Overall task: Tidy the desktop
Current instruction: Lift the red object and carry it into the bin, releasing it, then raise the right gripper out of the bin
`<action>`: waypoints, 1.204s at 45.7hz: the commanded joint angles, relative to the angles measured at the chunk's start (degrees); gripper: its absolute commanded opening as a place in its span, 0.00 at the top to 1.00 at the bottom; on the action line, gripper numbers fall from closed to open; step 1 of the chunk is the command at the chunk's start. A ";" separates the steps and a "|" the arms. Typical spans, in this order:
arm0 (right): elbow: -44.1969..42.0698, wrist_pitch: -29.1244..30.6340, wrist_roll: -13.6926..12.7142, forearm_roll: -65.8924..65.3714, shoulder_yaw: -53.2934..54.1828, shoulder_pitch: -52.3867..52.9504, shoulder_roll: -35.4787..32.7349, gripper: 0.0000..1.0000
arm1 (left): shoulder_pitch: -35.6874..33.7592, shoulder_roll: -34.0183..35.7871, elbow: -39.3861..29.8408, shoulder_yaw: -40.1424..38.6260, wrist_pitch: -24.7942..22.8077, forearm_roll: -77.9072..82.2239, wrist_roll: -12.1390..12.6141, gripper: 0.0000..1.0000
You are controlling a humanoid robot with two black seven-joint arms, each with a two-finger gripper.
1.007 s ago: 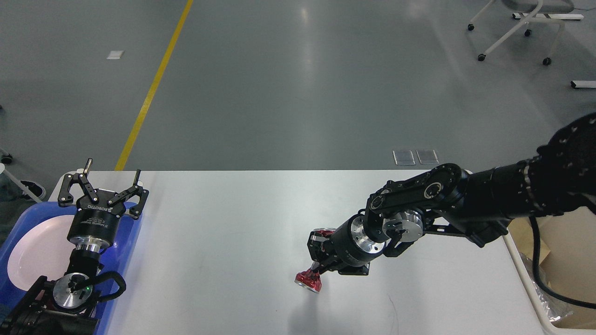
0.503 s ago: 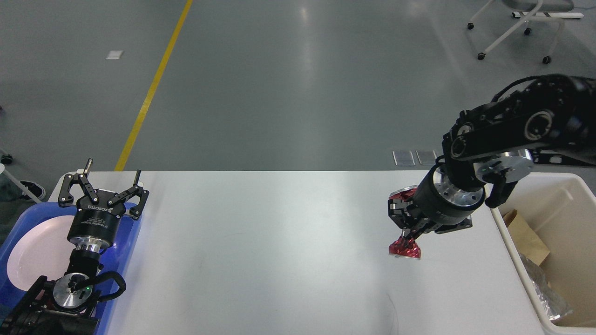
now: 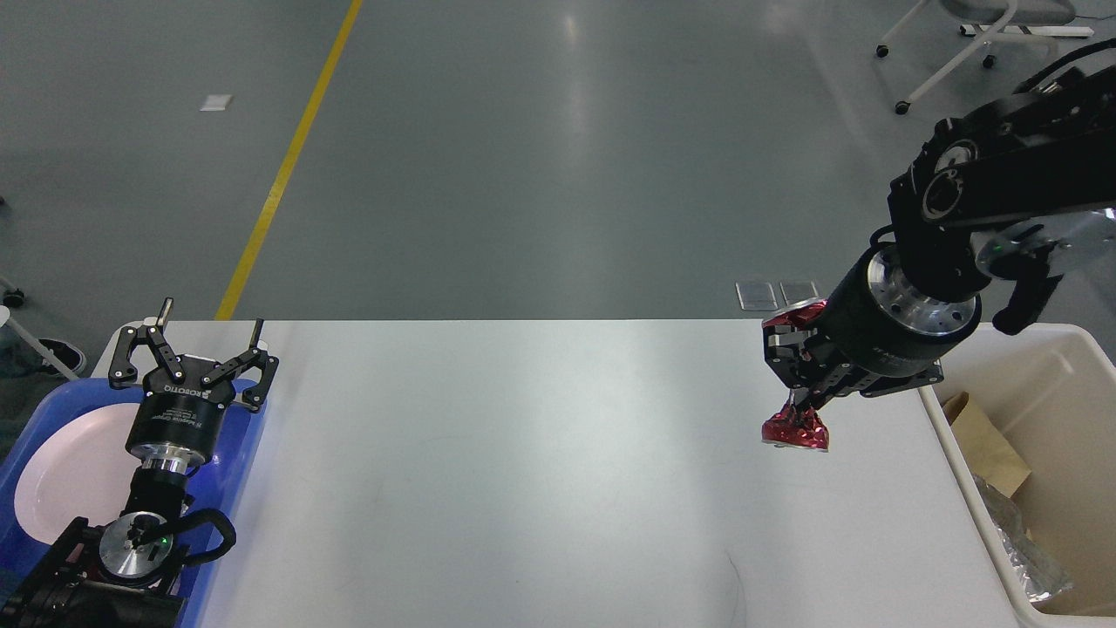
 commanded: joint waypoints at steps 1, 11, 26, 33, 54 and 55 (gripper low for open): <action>-0.16 -2.01 0.06 -0.07 -1.95 0.07 -0.29 1.00 | -0.05 0.00 0.00 0.00 0.00 0.00 0.00 0.04; -2.53 -6.94 0.15 -0.86 -7.31 -2.39 -2.40 1.00 | 0.04 0.00 0.00 0.00 0.00 0.00 0.00 0.04; -19.83 -8.00 0.41 -11.23 -11.10 -18.11 -21.19 1.00 | 0.04 0.00 0.00 0.00 0.00 0.00 0.00 0.04; -35.65 -8.35 1.29 -14.13 -7.50 -32.43 -28.41 1.00 | 0.04 0.00 0.00 0.00 0.00 0.00 0.00 0.04; -72.83 -23.62 2.00 -15.98 25.03 -84.99 -20.78 1.00 | 0.04 0.00 0.00 0.00 0.00 0.00 0.00 0.04; -74.41 -25.38 2.17 -15.89 25.12 -86.66 -19.73 1.00 | 0.04 0.00 0.00 0.00 0.00 0.00 0.00 0.04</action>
